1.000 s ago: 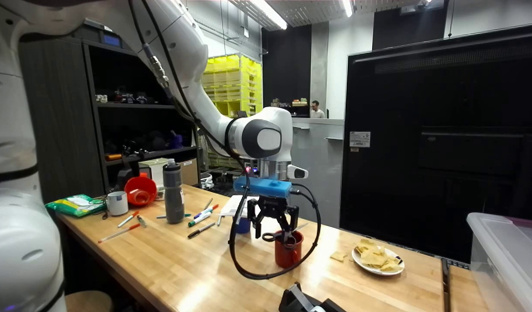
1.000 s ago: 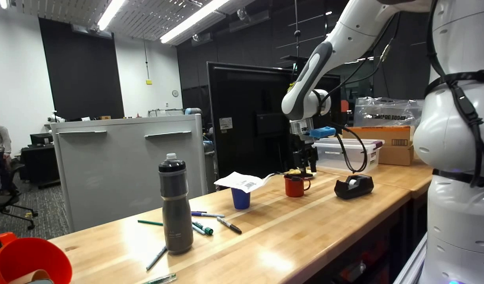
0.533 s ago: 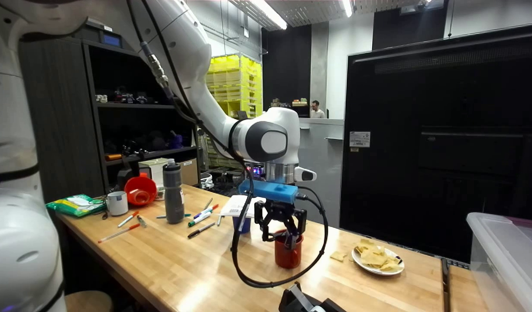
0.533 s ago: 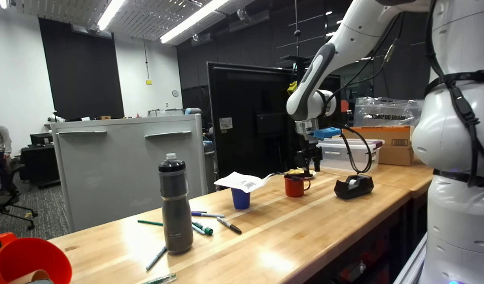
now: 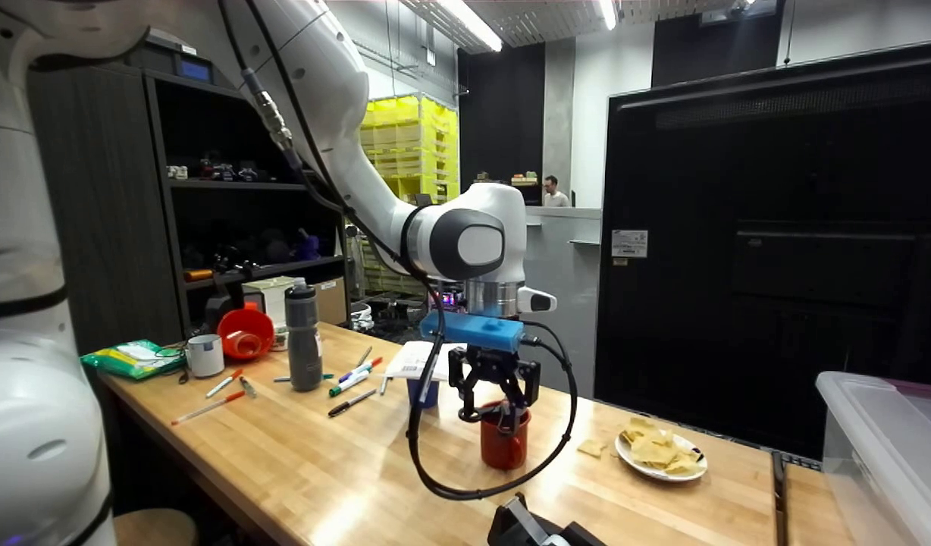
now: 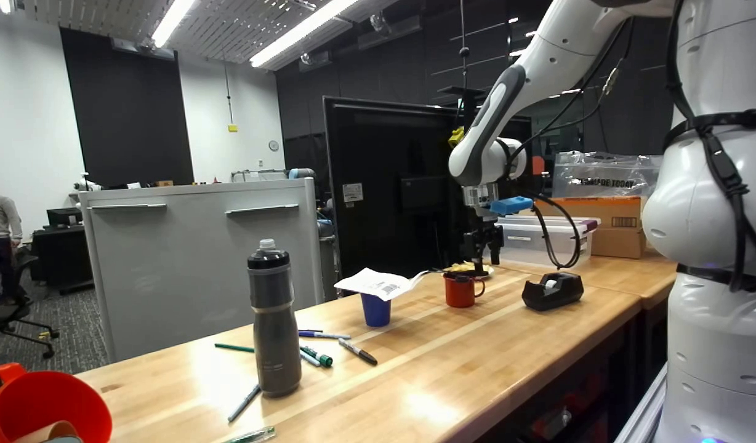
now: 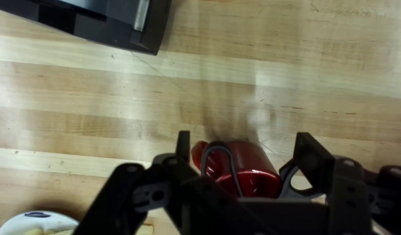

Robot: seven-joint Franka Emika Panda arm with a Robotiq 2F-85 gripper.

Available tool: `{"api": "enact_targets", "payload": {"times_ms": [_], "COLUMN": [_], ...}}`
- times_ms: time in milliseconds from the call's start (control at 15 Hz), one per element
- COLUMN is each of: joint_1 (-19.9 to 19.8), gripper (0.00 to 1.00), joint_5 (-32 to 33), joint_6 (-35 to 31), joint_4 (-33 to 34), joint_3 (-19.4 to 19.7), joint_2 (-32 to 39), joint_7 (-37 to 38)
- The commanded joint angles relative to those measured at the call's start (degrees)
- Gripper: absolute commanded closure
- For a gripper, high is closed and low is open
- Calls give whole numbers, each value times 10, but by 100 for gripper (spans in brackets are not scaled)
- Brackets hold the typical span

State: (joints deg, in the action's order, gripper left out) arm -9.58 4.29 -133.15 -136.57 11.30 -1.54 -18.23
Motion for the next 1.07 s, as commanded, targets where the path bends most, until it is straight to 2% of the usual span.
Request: {"api": "enact_targets", "payload": {"times_ms": [0,533,1000], "joint_1": [8,34,40], "gripper": [19,20,16], "joint_5": [5,0,-8], "joint_6": [13,56,87], "joint_4": [-5,35,48], "joint_3": [-15,-47,-52], "joint_2": [-35,-32,-26], "joint_7": [30,75,83]}}
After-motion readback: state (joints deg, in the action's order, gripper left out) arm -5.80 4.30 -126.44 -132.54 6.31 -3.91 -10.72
